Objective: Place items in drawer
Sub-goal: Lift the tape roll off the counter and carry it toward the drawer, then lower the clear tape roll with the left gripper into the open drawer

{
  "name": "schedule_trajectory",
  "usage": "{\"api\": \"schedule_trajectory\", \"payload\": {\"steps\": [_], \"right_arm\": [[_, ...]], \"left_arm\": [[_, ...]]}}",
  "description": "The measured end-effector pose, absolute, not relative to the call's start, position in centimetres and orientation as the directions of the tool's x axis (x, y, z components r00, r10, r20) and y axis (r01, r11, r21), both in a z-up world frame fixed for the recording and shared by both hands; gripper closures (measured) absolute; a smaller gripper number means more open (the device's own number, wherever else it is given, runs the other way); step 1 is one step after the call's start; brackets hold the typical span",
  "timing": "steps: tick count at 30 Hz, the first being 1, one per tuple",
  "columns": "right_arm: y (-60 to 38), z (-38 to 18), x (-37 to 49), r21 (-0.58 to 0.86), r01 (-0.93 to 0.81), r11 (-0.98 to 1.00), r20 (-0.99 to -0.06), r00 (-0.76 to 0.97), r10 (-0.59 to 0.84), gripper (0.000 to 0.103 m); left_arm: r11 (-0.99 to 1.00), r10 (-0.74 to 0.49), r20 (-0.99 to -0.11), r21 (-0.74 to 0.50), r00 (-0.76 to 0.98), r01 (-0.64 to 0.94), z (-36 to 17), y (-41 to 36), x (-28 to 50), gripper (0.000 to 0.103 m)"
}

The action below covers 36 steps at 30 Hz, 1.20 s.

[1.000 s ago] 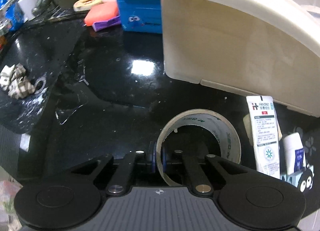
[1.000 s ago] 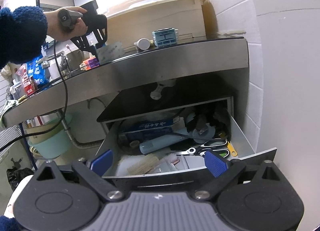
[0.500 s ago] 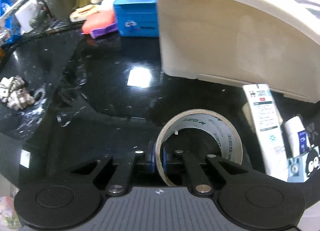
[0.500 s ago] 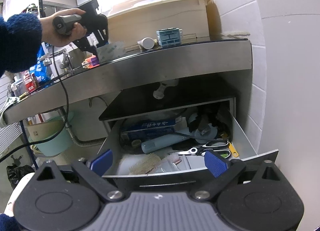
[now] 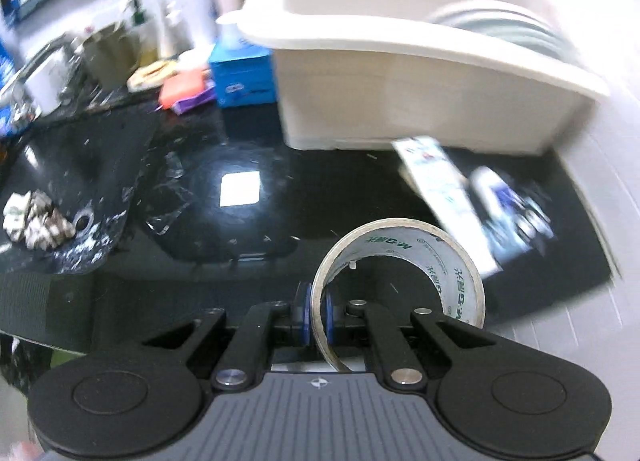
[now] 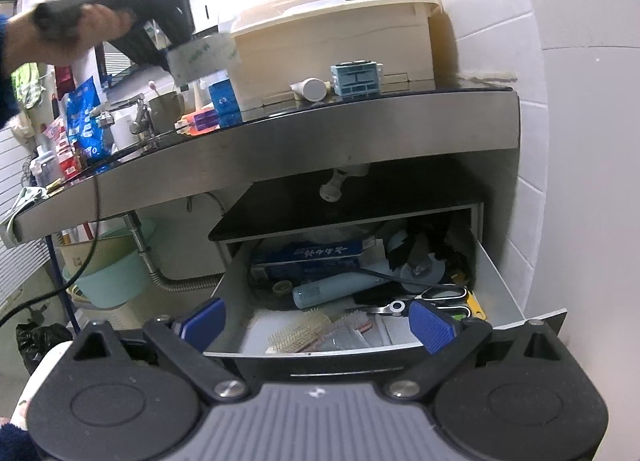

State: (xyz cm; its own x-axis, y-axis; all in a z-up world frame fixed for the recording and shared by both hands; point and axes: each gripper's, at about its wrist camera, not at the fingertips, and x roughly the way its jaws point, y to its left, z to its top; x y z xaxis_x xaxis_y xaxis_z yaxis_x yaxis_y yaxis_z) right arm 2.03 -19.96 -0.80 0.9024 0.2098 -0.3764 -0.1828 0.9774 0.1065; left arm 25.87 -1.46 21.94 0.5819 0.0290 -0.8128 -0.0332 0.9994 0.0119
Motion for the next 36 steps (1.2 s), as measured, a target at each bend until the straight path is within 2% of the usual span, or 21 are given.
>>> {"api": "schedule_trajectory", "payload": {"steps": [5,12,23,36], "right_arm": [[-19.5,-0.4,1.7,0.094,-0.19,0.977,-0.367,0.906,0.212,0.004],[-19.3,-0.2,1.4,0.082,-0.186,0.979,-0.367,0.908,0.203,0.004],[-19.0,-1.0,1.7,0.074,-0.189,0.979,-0.397,0.895,0.203,0.004],[-18.8,-1.8,2.0,0.076,-0.195,0.978,-0.415,0.885,0.209,0.004]], "left_arm": [[0.997,-0.005,-0.821,0.039,0.571,0.064,20.1,-3.8,21.3,0.096],[0.982,-0.045,-0.848,0.059,0.527,0.179,14.8,-6.4,17.5,0.096],[0.979,-0.05,-0.875,0.052,0.482,0.196,5.8,-8.7,16.5,0.096],[0.997,-0.03,-0.909,0.001,0.416,0.074,-0.5,-7.8,20.3,0.095]]}}
